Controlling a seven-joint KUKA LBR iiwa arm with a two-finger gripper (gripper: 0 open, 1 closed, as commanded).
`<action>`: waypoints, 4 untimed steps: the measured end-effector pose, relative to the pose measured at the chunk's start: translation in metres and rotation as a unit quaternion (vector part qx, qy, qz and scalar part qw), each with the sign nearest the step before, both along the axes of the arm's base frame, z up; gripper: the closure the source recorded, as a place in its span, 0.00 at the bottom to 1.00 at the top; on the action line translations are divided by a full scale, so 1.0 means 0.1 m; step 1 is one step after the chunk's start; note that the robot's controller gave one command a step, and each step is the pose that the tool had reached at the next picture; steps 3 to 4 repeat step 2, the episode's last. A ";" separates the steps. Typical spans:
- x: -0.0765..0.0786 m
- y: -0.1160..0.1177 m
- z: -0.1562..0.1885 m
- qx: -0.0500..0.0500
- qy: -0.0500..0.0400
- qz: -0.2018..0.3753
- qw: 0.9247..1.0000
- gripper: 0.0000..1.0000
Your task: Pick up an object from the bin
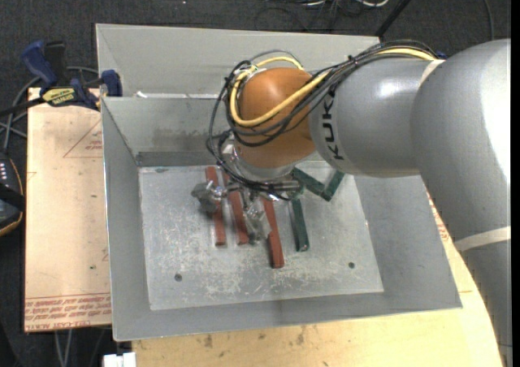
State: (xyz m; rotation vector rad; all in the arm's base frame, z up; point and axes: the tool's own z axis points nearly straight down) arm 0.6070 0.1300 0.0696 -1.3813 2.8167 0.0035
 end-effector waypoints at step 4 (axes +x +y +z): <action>0.22 -0.04 1.44 0.000 -0.005 0.044 0.999 1.00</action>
Offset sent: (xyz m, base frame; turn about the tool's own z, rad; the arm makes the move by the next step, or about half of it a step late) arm 0.0000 0.0000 0.0000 0.0000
